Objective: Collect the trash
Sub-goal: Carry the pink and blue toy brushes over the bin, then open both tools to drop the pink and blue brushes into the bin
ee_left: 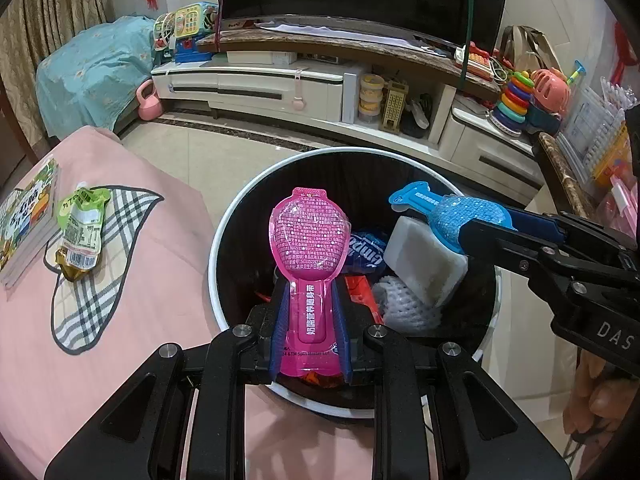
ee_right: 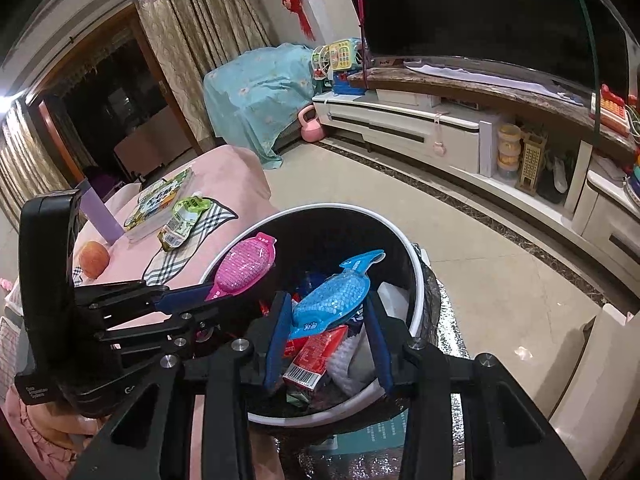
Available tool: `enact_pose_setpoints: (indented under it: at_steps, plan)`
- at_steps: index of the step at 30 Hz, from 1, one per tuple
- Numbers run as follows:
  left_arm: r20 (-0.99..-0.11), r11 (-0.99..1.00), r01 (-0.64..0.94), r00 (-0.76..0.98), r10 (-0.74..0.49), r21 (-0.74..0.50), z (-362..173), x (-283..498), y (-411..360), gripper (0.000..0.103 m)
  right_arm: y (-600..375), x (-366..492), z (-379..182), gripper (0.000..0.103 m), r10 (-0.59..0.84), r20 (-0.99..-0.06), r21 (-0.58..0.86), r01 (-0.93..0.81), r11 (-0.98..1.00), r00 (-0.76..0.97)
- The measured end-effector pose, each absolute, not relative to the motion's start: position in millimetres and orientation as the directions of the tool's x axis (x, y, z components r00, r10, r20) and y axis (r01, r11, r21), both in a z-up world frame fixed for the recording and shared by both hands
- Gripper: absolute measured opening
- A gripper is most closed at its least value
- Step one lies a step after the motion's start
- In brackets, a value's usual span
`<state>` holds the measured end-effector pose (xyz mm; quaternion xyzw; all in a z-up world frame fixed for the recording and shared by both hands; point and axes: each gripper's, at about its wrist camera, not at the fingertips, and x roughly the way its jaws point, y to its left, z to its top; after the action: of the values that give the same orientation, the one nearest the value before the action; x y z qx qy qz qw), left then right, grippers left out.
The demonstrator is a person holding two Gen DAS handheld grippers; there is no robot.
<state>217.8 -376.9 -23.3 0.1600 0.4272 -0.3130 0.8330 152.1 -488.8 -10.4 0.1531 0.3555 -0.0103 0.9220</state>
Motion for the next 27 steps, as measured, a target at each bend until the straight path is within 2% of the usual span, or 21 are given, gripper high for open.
enact_pose_setpoints:
  at_steps: [27]
  plan:
    - [-0.825,0.755,0.656,0.432,-0.364,0.01,-32.1,223.0,-382.3,0.02,-496.5,158.0,-12.3,0.038,0.074,-0.672,0.27,0.151,0.951,0.737]
